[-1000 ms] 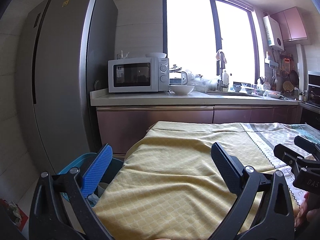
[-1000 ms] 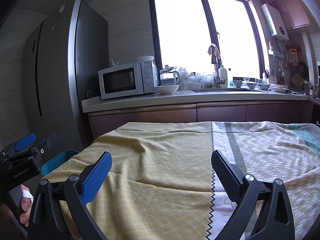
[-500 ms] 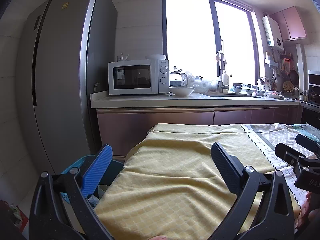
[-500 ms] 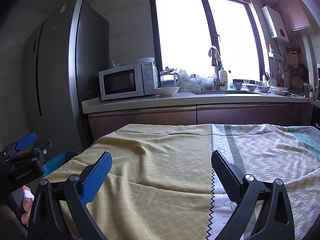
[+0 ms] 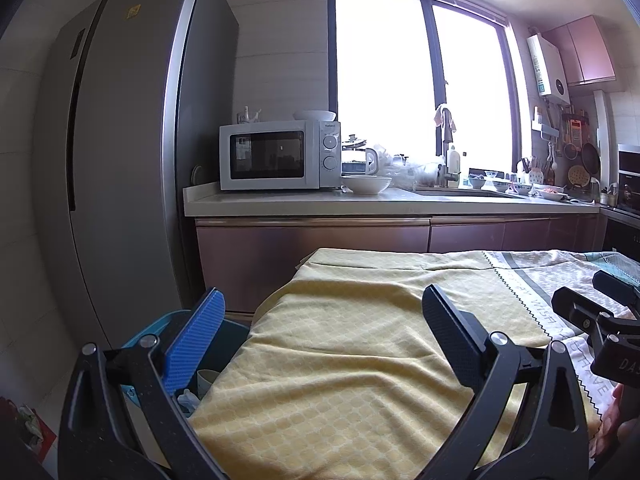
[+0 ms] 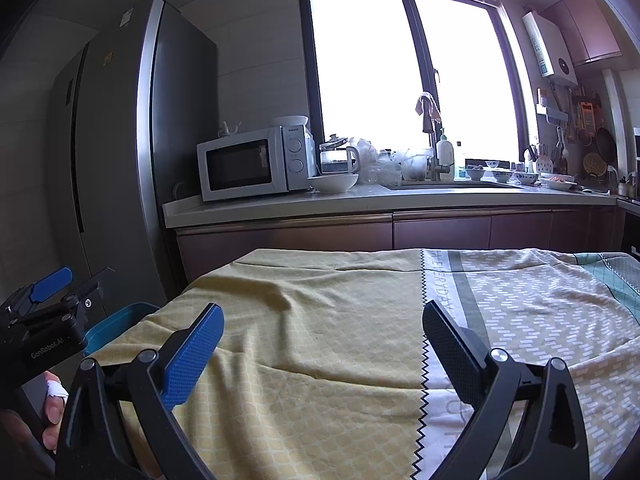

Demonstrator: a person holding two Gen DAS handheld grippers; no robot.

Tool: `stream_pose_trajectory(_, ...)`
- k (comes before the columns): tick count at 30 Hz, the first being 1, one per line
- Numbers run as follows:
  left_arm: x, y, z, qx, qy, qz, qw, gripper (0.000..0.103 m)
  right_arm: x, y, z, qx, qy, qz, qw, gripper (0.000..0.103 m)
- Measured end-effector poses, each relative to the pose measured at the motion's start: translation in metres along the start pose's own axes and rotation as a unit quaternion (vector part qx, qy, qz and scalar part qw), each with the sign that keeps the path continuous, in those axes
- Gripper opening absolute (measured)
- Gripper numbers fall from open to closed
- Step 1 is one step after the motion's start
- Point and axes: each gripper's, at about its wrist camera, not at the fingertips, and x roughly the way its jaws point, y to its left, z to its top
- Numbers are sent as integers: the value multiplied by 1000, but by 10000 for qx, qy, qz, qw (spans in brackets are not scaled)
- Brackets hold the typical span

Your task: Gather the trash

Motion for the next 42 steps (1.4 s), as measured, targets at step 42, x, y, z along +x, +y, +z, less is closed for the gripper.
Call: stream_pose_trajectory(42, -1, -2, -2, 11, -109, 36, 9999, 97, -2, -2, 7, 59, -95, -84, 9999, 96)
